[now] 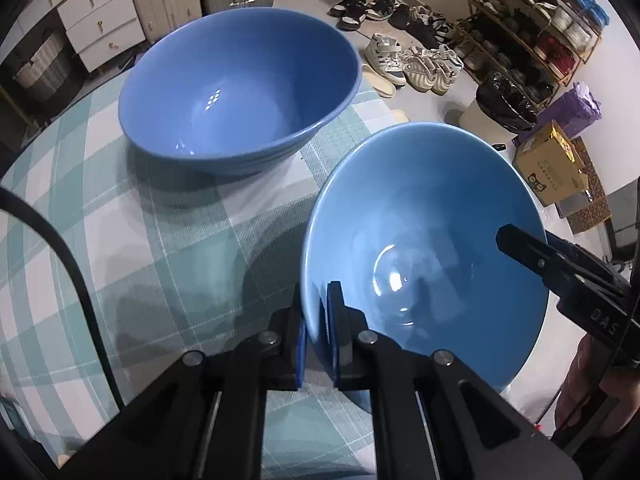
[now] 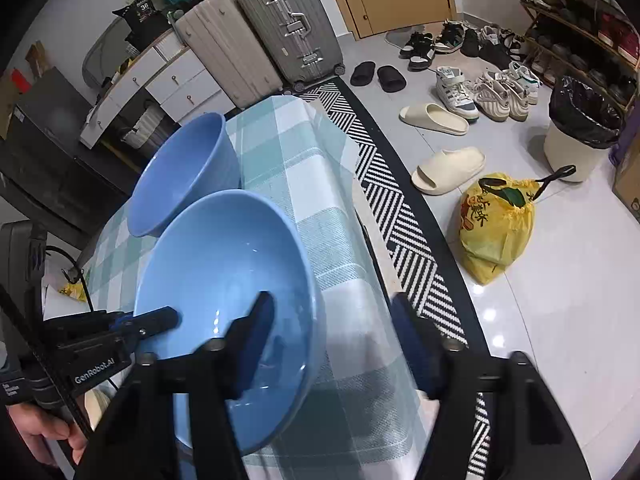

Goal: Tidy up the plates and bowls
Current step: 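Close the left gripper on the rim of another blue bowl, then close the right gripper on the blue bowl rim while the left gripper holds it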

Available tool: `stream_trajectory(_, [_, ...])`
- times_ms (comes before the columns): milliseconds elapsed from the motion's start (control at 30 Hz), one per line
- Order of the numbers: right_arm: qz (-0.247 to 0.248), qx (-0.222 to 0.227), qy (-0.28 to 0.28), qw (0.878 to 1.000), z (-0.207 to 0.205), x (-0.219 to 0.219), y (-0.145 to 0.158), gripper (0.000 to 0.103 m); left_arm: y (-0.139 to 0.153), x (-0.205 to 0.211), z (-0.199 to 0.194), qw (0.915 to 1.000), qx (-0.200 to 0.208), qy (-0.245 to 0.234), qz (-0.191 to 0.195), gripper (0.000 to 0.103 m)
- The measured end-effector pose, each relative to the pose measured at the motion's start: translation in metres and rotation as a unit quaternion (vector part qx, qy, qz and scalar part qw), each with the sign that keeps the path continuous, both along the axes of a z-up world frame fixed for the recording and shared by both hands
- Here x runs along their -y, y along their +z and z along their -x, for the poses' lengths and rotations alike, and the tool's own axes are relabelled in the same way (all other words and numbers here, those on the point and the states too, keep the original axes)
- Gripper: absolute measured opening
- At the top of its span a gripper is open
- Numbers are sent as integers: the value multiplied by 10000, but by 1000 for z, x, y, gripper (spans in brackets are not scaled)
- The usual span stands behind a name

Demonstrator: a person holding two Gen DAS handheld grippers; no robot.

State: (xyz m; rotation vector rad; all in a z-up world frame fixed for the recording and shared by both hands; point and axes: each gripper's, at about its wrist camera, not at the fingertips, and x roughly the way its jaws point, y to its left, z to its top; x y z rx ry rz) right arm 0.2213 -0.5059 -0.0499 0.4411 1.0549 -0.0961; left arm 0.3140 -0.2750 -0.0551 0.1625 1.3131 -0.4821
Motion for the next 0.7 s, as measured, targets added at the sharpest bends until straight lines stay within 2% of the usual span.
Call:
stream_trajectory(200, [-174, -92, 137, 9997, 0, -3, 0, 24, 0, -7, 2, 9999, -83, 74, -70, 6])
stream_trajectory(300, [-146, -92, 227, 9996, 1, -11, 2, 21, 1, -12, 5, 9998, -137, 105, -72, 6])
stream_trajectory(333, [-101, -96, 302, 9994, 1, -16, 3, 16, 0, -14, 7, 9998, -150, 107, -76, 6])
stream_trajectory(500, [-61, -193, 540, 9983, 0, -39, 4, 8, 0, -29, 14, 9996, -229, 160, -84, 6])
stream_trajectory(700, [221, -341, 878, 9953, -3, -76, 9, 7, 1, -58, 18, 9989, -260, 387, -107, 6])
